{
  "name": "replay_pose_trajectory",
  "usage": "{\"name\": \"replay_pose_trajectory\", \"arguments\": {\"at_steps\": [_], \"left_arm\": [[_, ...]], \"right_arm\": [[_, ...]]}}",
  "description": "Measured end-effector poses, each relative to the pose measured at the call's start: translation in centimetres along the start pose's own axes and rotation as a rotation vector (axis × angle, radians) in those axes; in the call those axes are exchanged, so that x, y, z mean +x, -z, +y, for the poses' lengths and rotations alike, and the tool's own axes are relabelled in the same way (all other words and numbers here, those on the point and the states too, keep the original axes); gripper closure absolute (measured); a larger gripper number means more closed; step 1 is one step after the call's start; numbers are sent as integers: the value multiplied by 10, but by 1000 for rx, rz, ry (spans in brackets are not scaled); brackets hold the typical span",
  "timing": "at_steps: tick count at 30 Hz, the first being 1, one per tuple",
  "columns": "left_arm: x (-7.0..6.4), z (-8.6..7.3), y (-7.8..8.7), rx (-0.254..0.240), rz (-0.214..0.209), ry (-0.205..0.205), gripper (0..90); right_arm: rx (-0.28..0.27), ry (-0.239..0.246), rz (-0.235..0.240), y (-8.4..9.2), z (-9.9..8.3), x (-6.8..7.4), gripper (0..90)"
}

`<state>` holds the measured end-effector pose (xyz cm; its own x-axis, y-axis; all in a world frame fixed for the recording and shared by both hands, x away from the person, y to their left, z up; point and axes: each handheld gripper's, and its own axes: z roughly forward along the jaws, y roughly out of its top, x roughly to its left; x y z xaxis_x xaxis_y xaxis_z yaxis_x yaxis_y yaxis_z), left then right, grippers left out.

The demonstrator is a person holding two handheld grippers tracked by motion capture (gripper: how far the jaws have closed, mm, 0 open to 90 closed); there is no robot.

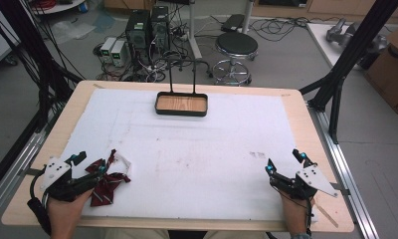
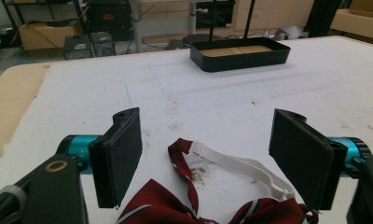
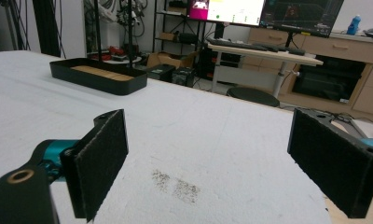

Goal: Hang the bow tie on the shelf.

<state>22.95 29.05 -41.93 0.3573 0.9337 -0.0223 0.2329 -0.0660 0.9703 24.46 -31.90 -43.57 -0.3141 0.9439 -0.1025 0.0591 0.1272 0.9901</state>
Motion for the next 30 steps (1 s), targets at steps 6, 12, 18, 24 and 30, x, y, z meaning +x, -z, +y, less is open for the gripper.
{"name": "replay_pose_trajectory", "arguments": {"at_steps": [6, 12, 18, 24, 30], "left_arm": [[1, -1, 0, 12, -8, 38, 254], [-1, -2, -1, 50, 8, 33, 282], [-1, -5, -5, 115, 4, 37, 334], [-2, -11, -14, 232, 64, 28, 395], [-4, -15, -20, 311, 88, 20, 439]], "right_arm": [[2, 0, 1, 0, 0, 0, 111], [0, 2, 2, 0, 0, 0, 111], [4, -1, 5, -1, 0, 0, 111], [7, 3, 5, -1, 0, 0, 112], [8, 4, 4, -1, 0, 0, 112]]}}
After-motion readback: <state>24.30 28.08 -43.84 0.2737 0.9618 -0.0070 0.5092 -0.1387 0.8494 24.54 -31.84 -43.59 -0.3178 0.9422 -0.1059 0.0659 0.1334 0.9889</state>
